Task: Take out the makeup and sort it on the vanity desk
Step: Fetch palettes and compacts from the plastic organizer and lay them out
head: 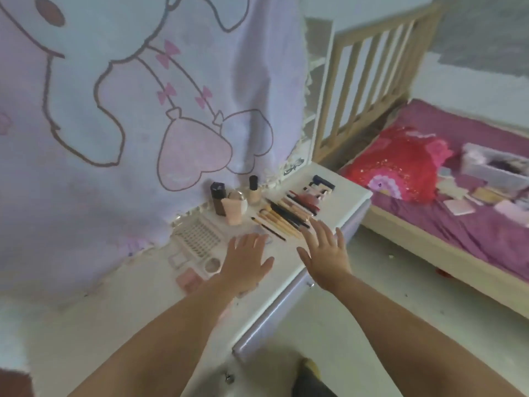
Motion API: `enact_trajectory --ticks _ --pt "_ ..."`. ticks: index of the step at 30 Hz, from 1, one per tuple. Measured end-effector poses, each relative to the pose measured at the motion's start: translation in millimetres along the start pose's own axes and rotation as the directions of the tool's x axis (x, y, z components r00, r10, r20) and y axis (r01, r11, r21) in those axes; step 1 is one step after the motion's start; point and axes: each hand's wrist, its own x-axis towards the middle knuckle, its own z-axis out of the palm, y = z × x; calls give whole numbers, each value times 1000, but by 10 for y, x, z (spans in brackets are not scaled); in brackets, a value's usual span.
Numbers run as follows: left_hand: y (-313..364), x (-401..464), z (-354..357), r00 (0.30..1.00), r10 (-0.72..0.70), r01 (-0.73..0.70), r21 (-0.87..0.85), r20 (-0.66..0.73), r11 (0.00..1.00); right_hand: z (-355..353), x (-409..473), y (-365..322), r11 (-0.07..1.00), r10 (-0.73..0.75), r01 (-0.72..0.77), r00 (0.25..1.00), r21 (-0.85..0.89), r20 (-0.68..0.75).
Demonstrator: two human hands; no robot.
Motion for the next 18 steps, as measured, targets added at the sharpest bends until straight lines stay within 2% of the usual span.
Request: enact_trajectory --ticks 2,4,8,10,13,18 --pt "265 -22 75 996 93 -93 36 9 995 88 -461 132 986 165 -166 986 16 20" --pt "598 -104 162 979 202 -202 -11 33 979 163 -984 212 952 305 -306 952 27 38" --pt "1417 -403 363 873 448 -443 -67 194 894 266 -2133 353 824 557 -563 825 59 98" --pt "1866 -621 450 804 530 -527 -88 271 845 299 -2741 426 735 664 -674 738 78 116" --pt "2509 -1063 550 662 663 -682 -84 350 726 357 -3642 465 568 805 -818 576 93 141" --pt "3449 -2048 769 434 793 -844 -115 426 524 503 -5098 334 266 932 -953 293 144 215"
